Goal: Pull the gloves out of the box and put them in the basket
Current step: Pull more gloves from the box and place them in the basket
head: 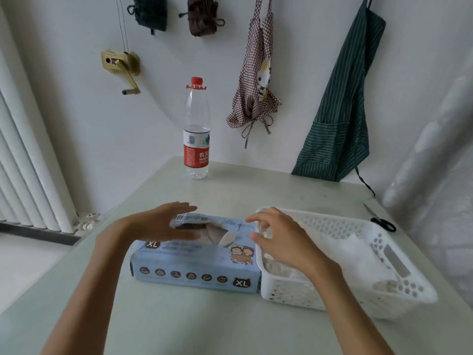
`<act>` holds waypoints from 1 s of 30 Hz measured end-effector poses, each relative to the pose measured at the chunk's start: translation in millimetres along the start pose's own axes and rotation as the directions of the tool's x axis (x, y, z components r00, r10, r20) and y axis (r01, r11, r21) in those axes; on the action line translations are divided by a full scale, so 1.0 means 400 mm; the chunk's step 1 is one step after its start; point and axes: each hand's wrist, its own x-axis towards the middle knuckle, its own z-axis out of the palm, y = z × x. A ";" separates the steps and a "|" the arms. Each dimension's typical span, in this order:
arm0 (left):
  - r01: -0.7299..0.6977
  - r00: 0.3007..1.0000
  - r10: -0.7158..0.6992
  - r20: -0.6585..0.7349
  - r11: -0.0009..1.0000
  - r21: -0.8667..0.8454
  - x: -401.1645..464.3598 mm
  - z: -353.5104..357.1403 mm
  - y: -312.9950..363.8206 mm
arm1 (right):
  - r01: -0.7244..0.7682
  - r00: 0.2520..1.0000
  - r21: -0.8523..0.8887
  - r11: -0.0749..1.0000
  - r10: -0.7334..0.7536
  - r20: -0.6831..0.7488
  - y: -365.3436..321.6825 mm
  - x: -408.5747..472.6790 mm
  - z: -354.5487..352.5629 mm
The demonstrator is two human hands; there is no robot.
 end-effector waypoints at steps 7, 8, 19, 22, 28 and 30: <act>0.019 0.992 -0.039 0.119 0.987 0.161 0.036 0.037 -0.064 | 0.180 0.984 -0.217 0.959 -0.179 0.026 -0.077 0.066 0.104; 0.020 0.992 -0.040 0.117 0.986 0.164 0.037 0.038 -0.061 | 0.167 0.986 -0.232 0.958 -0.165 0.028 -0.080 0.069 0.112; 0.022 0.996 -0.035 0.081 0.988 0.156 0.045 0.042 -0.064 | 0.122 0.968 0.392 0.912 -0.022 -0.251 -0.082 0.072 0.054; 0.018 0.997 -0.028 0.071 0.990 0.137 0.042 0.037 -0.063 | 0.160 0.922 0.510 0.845 0.056 -0.383 -0.070 0.065 0.023; -0.130 0.980 0.110 -0.165 0.985 -0.117 0.042 0.035 0.010 | 0.126 0.944 0.552 0.824 0.072 -0.322 -0.060 0.063 0.004; -0.218 0.944 0.131 -0.304 0.937 -0.272 0.046 0.034 0.041 | 0.147 0.940 0.558 0.817 0.059 -0.335 -0.068 0.063 0.002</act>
